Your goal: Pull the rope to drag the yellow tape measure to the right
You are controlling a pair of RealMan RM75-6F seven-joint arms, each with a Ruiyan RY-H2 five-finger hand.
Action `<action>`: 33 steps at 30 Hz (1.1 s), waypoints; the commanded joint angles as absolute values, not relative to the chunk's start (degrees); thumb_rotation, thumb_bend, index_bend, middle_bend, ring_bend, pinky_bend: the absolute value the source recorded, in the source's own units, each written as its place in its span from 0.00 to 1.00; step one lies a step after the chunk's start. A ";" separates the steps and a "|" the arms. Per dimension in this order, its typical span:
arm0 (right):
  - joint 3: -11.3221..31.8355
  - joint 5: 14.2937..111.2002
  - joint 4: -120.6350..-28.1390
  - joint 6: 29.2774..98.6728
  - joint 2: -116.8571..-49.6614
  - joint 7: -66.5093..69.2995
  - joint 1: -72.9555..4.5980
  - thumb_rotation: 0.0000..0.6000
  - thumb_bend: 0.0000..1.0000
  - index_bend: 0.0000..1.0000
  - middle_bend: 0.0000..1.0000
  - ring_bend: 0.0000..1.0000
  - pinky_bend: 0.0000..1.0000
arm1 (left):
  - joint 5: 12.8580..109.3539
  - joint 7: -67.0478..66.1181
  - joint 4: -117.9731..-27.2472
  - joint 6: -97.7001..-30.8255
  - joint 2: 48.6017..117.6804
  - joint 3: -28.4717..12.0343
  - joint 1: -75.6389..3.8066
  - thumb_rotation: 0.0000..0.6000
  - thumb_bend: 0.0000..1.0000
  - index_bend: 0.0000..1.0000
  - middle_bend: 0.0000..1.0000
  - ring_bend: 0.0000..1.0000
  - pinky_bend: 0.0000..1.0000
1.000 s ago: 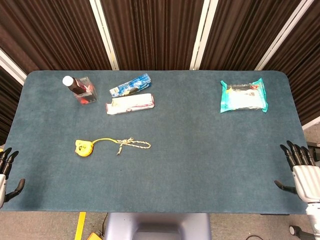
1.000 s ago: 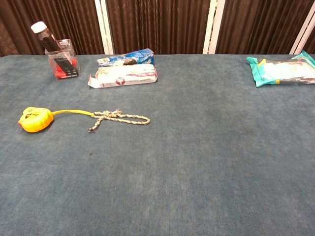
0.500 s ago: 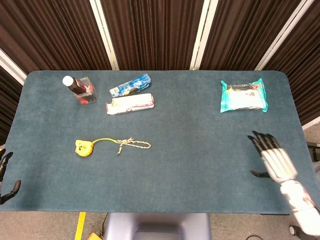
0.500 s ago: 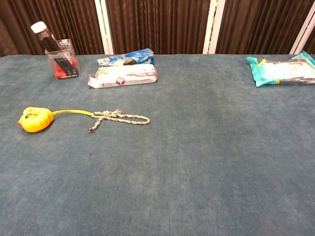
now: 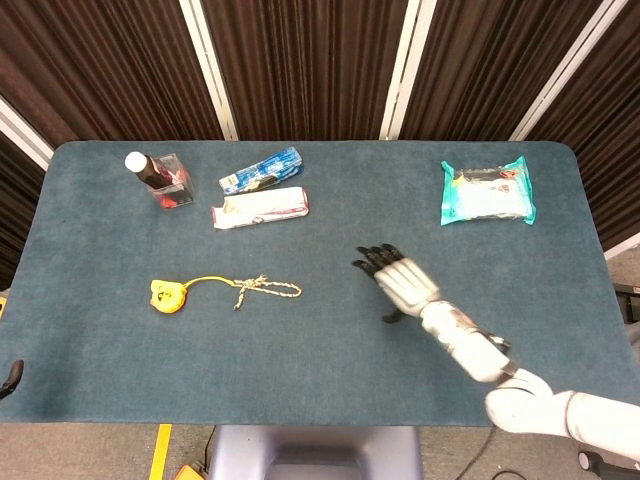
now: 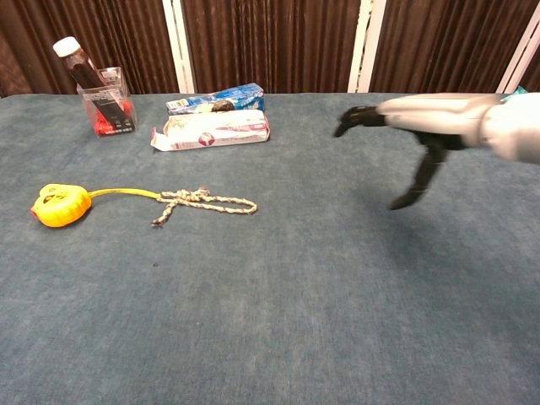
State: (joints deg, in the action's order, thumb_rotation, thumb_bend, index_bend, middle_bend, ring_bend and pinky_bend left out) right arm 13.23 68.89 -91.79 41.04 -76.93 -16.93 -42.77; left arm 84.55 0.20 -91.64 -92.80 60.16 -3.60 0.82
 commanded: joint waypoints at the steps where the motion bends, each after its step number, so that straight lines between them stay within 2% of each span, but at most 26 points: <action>1: 15.14 61.74 -86.89 38.73 -83.91 -22.50 -48.36 1.00 0.13 0.25 0.01 0.00 0.00 | 84.45 0.65 -91.55 -93.03 60.03 -3.67 1.03 1.00 0.37 0.08 0.00 0.00 0.12; 7: 14.70 53.89 -81.42 38.07 -89.87 -27.09 -54.09 1.00 0.16 0.29 0.01 0.00 0.00 | 84.31 1.63 -91.73 -93.30 59.58 -3.88 1.31 1.00 0.37 0.08 0.00 0.00 0.12; 15: 14.62 49.52 -76.48 38.38 -95.29 -28.31 -59.03 1.00 0.35 0.36 0.02 0.00 0.00 | 83.54 2.34 -91.51 -93.16 59.24 -4.18 1.58 1.00 0.37 0.08 0.00 0.00 0.12; 17: 14.65 48.91 -75.24 38.24 -96.58 -28.50 -60.32 1.00 0.37 0.36 0.02 0.00 0.00 | 83.24 2.53 -91.54 -93.09 59.14 -4.32 1.63 1.00 0.37 0.08 0.00 0.00 0.12; 28: 13.49 46.50 -69.14 36.97 -101.34 -26.75 -63.43 1.00 0.37 0.39 0.02 0.00 0.00 | 83.02 3.35 -91.33 -93.15 58.77 -4.50 1.95 1.00 0.37 0.08 0.00 0.00 0.12; 33: 13.69 47.70 -67.37 36.94 -103.08 -24.55 -63.92 1.00 0.37 0.44 0.02 0.00 0.00 | 83.12 3.16 -91.33 -93.29 58.85 -4.52 2.04 1.00 0.37 0.08 0.00 0.00 0.12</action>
State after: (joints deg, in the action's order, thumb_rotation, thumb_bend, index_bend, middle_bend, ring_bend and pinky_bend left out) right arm 13.66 47.36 -67.79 36.99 -102.67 -24.92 -63.72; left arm 83.13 3.18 -91.32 -93.28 58.85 -4.51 2.04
